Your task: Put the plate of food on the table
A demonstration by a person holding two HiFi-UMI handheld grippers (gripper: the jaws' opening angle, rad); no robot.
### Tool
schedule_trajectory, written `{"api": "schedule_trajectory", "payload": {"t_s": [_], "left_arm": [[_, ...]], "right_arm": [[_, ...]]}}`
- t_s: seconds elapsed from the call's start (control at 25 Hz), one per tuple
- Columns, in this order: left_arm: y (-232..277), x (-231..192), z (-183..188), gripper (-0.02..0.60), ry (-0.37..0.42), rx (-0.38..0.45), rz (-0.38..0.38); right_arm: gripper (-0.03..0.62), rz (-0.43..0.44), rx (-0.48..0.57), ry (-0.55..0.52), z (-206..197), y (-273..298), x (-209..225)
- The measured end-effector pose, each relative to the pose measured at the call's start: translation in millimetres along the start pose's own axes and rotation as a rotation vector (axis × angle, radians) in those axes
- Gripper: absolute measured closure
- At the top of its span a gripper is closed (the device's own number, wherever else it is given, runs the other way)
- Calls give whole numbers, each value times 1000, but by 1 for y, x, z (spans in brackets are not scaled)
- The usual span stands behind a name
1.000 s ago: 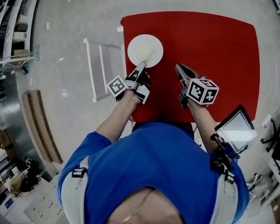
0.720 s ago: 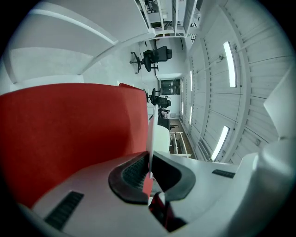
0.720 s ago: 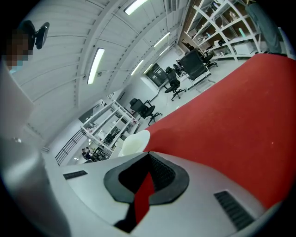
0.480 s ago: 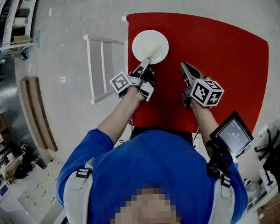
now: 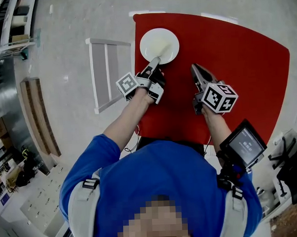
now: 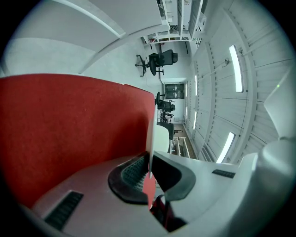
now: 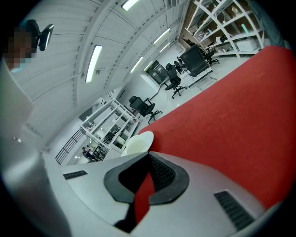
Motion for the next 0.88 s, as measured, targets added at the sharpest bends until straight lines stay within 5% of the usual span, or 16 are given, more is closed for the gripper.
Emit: {"api": "schedule_trajectory", "payload": {"t_s": [0.88], "left_arm": [[3,2,-2,561,17,-32,109]], "right_arm": [[592,1,6,29,5,0,-5]]}}
Point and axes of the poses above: the fingertips, and each gripper's own axes: y forward along the fingers, x to its right, z out of its top, the point moved 5 cm from there along -y, backward along the fingers, and after that the axes turned 11 degrees about -x, right-handed, at the moved point
